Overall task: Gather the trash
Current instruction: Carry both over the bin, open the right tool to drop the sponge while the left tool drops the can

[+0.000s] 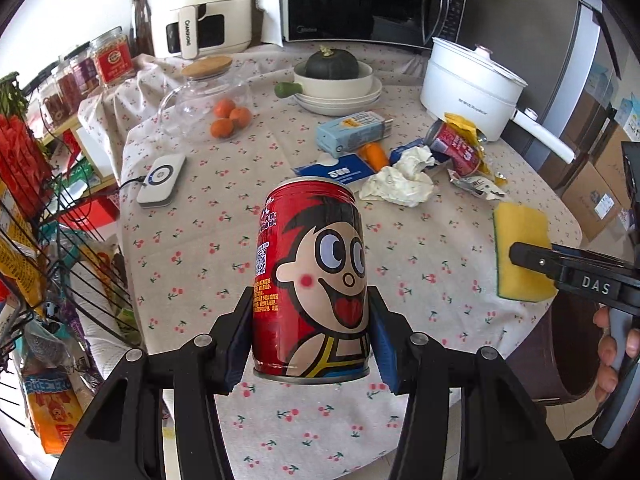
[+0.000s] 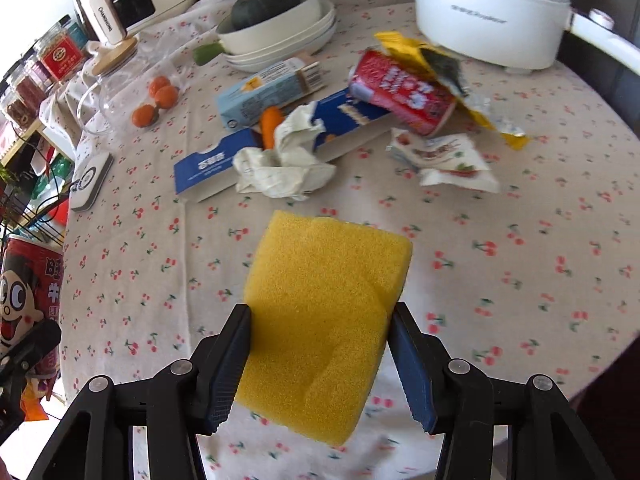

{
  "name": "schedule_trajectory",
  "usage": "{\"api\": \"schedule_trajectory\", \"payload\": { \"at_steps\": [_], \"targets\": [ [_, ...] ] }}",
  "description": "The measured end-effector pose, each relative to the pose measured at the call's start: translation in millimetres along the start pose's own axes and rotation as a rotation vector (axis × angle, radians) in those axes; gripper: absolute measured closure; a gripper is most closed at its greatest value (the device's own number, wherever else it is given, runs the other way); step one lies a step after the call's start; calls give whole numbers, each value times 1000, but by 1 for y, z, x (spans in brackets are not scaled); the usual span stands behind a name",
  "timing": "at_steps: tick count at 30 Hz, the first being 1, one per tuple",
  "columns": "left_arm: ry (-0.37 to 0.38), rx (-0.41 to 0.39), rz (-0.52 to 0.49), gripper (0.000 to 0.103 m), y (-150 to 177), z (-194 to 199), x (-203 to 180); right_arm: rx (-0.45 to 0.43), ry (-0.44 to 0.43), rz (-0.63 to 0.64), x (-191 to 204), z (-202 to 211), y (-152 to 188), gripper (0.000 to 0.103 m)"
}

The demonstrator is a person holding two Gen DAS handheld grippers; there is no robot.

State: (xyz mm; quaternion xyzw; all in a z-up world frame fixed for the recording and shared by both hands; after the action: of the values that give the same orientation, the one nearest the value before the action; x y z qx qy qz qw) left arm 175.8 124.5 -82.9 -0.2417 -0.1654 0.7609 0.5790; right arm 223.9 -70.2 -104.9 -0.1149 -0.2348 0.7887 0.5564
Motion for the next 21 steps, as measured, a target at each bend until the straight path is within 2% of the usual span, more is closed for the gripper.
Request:
{"api": "schedule_trajectory", "payload": {
  "at_steps": [5, 11, 13, 16, 21],
  "targets": [
    [45, 18, -29, 48, 11, -1, -40, -18, 51, -27, -50, 36, 22, 43],
    [57, 29, -108, 48, 25, -9, -85, -49, 84, -67, -103, 66, 56, 43],
    [59, 34, -133, 48, 30, -12, -98, -20, 95, -89, -119, 68, 70, 43],
    [69, 46, -158, 48, 38, -16, -118, -19, 55, -121, -133, 77, 82, 43],
    [99, 71, -191, 48, 51, -23, -152, -21, 79, -125, -157, 95, 102, 43]
  ]
}}
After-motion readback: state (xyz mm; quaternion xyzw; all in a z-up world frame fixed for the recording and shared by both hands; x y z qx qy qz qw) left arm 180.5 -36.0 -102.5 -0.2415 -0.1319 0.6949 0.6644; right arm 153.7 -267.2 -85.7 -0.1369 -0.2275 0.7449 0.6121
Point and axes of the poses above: each gripper's, at about its wrist camera, not at the fingertips, and z roughly against the way its jaws point, x to its left, y to its underside, the point moved 8 cm from there along -z, roughly the way its jaws point, and after that the axes turned 15 degrees about z, right-handed, at the moved point
